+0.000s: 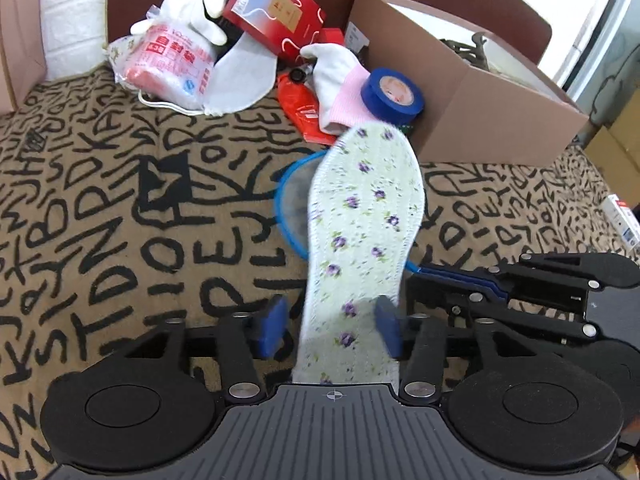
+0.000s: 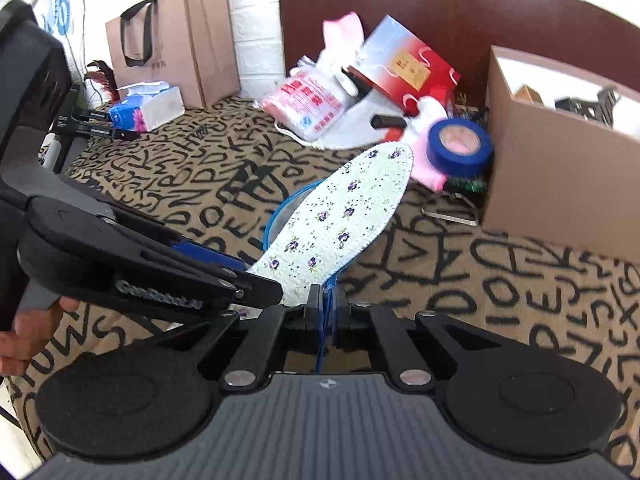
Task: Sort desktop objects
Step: 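Lift the insole with the left gripper while the right lifts the blue net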
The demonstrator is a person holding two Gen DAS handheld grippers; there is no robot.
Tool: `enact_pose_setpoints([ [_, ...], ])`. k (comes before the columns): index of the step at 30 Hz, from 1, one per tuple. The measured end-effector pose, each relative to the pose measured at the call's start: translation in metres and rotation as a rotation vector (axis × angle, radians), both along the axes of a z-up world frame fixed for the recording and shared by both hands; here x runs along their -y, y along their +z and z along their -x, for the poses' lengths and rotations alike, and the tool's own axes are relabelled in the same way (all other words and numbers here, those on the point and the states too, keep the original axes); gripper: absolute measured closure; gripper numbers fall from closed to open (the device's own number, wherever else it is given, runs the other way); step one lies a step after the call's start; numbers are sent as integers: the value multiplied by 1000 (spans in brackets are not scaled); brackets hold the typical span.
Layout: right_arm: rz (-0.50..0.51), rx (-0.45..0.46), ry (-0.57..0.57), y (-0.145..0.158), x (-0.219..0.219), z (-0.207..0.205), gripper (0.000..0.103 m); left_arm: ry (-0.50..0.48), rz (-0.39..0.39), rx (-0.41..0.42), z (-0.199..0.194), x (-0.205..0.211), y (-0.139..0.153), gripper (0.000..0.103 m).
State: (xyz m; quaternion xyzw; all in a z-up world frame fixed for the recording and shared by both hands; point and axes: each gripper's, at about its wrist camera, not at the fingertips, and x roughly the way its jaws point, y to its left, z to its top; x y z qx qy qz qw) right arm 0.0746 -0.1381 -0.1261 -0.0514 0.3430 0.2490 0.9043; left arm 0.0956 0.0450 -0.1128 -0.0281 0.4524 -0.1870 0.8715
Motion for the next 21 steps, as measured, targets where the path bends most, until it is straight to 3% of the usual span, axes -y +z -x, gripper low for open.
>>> enact_pose_setpoints([
  [5, -16, 2, -45, -1, 11, 0, 99, -54, -41, 9, 3, 14, 1, 31],
  [7, -25, 9, -60, 1, 16, -2, 99, -88, -51, 12, 3, 22, 2, 36],
  [8, -31, 9, -63, 2, 18, -3, 99, -98, -63, 20, 3, 26, 3, 40],
  [9, -35, 8, -67, 2, 20, -4, 99, -110, -75, 26, 2, 29, 3, 63],
  [10, -31, 7, -72, 2, 21, -5, 99, -115, -79, 25, 1, 32, 3, 73],
  [15, -36, 7, -78, 2, 25, -2, 99, -95, -79, 32, 1, 33, 7, 92],
  [21, -75, 24, -80, 11, 30, 2, 99, -65, -53, 70, 9, 29, 25, 99],
])
